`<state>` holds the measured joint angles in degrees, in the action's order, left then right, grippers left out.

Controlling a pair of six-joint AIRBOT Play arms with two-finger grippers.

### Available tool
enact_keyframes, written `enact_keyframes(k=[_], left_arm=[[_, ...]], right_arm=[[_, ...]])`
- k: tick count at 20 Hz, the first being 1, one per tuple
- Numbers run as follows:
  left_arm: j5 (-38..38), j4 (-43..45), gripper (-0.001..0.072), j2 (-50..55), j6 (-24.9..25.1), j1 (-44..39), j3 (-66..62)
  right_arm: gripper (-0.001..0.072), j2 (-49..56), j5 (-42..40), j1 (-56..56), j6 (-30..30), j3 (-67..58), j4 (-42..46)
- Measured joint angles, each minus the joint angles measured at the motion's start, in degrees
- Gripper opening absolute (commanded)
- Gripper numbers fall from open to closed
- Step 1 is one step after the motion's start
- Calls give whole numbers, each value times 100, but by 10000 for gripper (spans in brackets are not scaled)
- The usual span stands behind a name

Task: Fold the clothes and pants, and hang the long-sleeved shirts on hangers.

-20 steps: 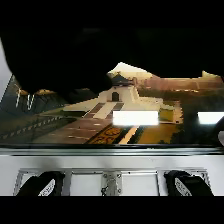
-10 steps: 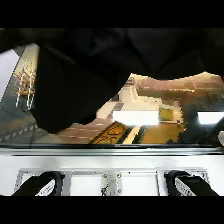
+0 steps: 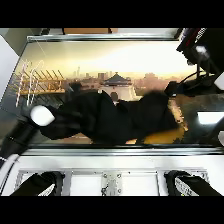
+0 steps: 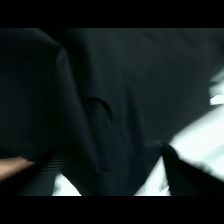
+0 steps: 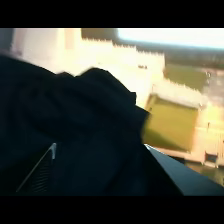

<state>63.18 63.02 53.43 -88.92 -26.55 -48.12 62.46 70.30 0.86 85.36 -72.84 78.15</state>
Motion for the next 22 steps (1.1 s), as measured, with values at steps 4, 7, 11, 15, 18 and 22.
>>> enact_keyframes(k=[4, 7, 11, 15, 18, 22], left_arm=[[-129, 74, 720, -81, -149, -315, 192], [-225, 140, 720, -2, -186, -83, -201], [-210, 175, 720, 586, -190, 319, -855], [-195, 186, 720, 1563, -101, 610, -1421], [-109, 166, 720, 2295, -70, 785, -1823], [-39, 144, 720, 3053, -55, 857, -2286]], right_arm=[[506, -267, 42, 155, 2, 232, 168], [506, -490, 142, 201, 13, 289, 186], [508, -566, 188, 219, 13, 428, 125], [508, -334, 66, 223, -151, 804, -234], [507, 151, -201, 210, -538, 1021, -863], [508, 1040, -828, 20, -892, 1110, -1495]])
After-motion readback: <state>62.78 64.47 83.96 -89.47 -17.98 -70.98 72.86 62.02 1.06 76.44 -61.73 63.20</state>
